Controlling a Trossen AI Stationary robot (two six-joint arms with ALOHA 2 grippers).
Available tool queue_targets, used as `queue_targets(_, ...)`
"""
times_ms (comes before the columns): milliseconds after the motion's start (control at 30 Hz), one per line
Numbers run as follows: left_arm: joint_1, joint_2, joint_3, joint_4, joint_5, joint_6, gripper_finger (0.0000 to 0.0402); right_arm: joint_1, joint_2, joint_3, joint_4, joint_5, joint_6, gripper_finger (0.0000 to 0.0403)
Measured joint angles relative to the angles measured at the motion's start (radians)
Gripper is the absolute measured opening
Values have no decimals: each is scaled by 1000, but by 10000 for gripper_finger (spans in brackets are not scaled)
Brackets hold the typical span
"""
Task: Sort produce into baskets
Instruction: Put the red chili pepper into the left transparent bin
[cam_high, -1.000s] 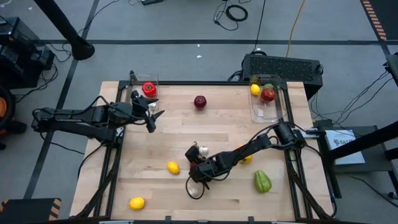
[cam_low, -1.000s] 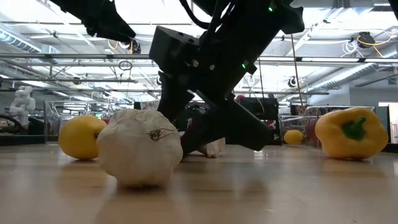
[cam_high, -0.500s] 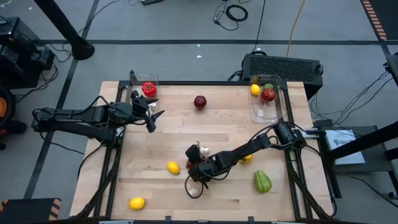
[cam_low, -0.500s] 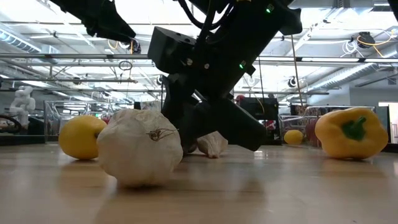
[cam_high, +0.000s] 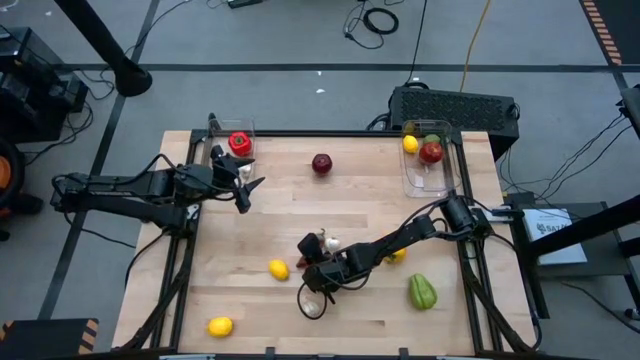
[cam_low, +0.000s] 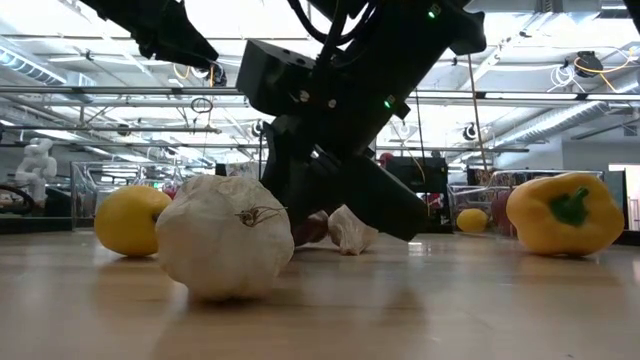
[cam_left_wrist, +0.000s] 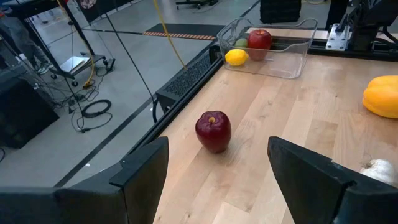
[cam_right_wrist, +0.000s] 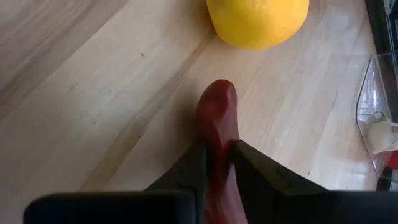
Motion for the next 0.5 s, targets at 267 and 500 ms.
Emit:
queue_targets(267, 0, 0, 0, 0, 0, 3, 281, 9, -1, 69, -16, 47, -13, 53)
queue_targets(500, 0, 0, 0, 4, 0, 5, 281, 26, -1, 174, -68, 108, -14, 52)
